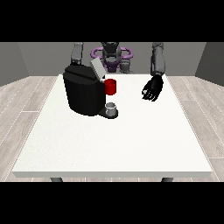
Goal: Insert the coffee pod into the coffee machine and close the lid
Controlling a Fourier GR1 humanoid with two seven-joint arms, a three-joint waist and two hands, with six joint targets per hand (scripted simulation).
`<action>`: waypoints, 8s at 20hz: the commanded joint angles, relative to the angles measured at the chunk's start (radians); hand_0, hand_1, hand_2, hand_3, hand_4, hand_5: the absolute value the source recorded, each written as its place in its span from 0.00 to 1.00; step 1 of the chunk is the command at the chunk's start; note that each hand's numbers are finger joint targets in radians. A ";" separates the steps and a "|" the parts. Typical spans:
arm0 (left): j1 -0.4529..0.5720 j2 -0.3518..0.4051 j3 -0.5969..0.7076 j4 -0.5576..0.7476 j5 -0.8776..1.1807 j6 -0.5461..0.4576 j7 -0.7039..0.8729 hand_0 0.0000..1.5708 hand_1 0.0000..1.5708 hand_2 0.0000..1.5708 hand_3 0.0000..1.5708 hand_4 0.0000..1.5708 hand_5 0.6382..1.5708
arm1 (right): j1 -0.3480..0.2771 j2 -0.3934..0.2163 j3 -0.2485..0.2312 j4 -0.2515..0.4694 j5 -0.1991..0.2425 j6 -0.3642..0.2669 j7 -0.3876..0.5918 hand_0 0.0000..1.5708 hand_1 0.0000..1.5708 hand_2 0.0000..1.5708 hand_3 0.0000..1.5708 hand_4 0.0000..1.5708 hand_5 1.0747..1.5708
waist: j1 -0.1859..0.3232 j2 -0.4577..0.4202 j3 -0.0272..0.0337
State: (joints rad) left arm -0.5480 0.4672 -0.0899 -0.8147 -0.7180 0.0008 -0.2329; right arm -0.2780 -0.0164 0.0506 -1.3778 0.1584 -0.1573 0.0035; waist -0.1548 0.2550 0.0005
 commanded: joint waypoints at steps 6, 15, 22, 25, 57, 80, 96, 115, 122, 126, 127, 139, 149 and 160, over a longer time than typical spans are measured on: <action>-0.042 -0.001 -0.034 0.141 -0.124 0.003 -0.011 0.46 0.46 0.61 0.54 0.25 1.00 | 0.043 0.015 0.030 0.036 -0.006 -0.004 -0.055 0.00 0.00 0.00 0.00 0.00 1.00 | -0.018 -0.003 -0.0007; -0.064 -0.032 -0.002 0.129 -0.102 -0.077 -0.089 0.81 0.81 0.83 0.79 0.32 1.00 | 0.083 0.005 -0.029 0.144 0.042 -0.069 -0.063 0.00 0.00 0.00 0.00 0.00 1.00 | 0.040 -0.105 -0.0004; -0.116 -0.075 0.034 0.096 -0.040 -0.215 -0.087 0.90 0.90 0.90 0.85 0.33 1.00 | 0.040 -0.047 -0.078 0.203 0.019 -0.026 -0.015 0.00 0.00 0.00 0.00 0.00 1.00 | 0.066 -0.169 -0.0003; -0.231 -0.066 0.036 0.082 -0.047 -0.290 -0.015 0.88 0.88 0.88 0.84 0.31 1.00 | -0.011 -0.038 -0.053 0.231 0.048 -0.028 -0.011 0.00 0.00 0.00 0.00 0.00 1.00 | 0.056 -0.157 0.0000; -0.684 -0.027 0.218 0.098 0.021 -0.478 0.204 0.79 0.79 0.82 0.79 0.30 1.00 | -0.160 -0.082 -0.120 0.138 -0.018 0.019 -0.011 0.00 0.00 0.00 0.00 0.00 1.00 | -0.119 -0.016 0.0000; -0.722 -0.043 0.209 0.152 -0.023 -0.413 0.162 0.74 0.74 0.79 0.76 0.27 1.00 | -0.226 -0.082 -0.150 0.142 -0.010 -0.030 -0.014 0.00 0.00 0.00 0.00 0.11 1.00 | -0.132 0.079 0.0000; -0.692 -0.045 0.195 0.151 -0.060 -0.345 0.113 0.79 0.79 0.80 0.76 0.18 1.00 | -0.135 -0.047 -0.105 0.128 0.000 -0.019 -0.032 0.00 0.00 0.00 0.00 0.00 1.00 | -0.145 0.024 -0.0001; -0.740 -0.045 0.190 0.184 -0.110 -0.275 0.074 0.77 0.77 0.75 0.61 0.00 1.00 | -0.222 -0.064 -0.099 0.109 0.026 -0.035 0.040 0.00 0.00 0.00 0.00 0.03 1.00 | -0.160 0.078 -0.0002; -0.777 0.066 0.222 0.204 -0.120 -0.250 -0.011 0.78 0.78 0.77 0.62 0.00 1.00 | -0.229 -0.059 -0.088 0.081 0.033 -0.039 0.017 0.00 0.00 0.00 0.00 0.05 1.00 | -0.198 0.165 -0.0005; -0.730 0.068 0.182 0.178 -0.157 -0.217 -0.063 0.73 0.73 0.71 0.54 0.00 1.00 | -0.208 -0.077 -0.109 0.098 0.034 -0.046 0.012 0.00 0.00 0.00 0.00 0.14 1.00 | -0.168 0.146 -0.0004; -0.759 -0.002 0.163 0.169 -0.165 -0.221 0.003 0.69 0.69 0.68 0.51 0.00 1.00 | -0.286 -0.082 -0.132 0.129 0.025 -0.055 0.036 0.00 0.00 0.00 0.00 0.07 1.00 | -0.151 0.143 0.0000; -0.772 0.103 0.183 0.209 -0.207 -0.189 -0.041 0.00 0.00 0.36 0.30 0.00 1.00 | -0.225 -0.052 -0.072 0.088 0.078 -0.078 0.035 0.00 0.00 0.00 0.00 0.07 1.00 | -0.179 0.158 -0.0003; -0.668 -0.015 0.168 0.177 -0.185 -0.210 -0.013 0.00 0.00 0.00 0.10 0.00 1.00 | -0.147 -0.070 -0.153 0.182 -0.005 -0.041 -0.027 0.00 0.00 0.00 0.00 0.00 1.00 | -0.065 0.021 0.0003; -0.431 -0.245 0.360 0.166 0.094 -0.229 -0.066 0.00 0.00 0.00 0.00 0.13 1.00 | 0.049 -0.039 -0.151 0.211 -0.008 -0.053 -0.044 0.00 0.00 0.00 0.00 0.00 1.00 | 0.074 -0.260 -0.0035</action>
State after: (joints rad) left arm -1.0634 0.3186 0.1563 -0.6494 -0.7690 -0.2409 -0.2682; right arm -0.2880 -0.0739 -0.0981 -1.1689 0.1548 -0.1969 -0.0271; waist -0.1334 0.0755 -0.0007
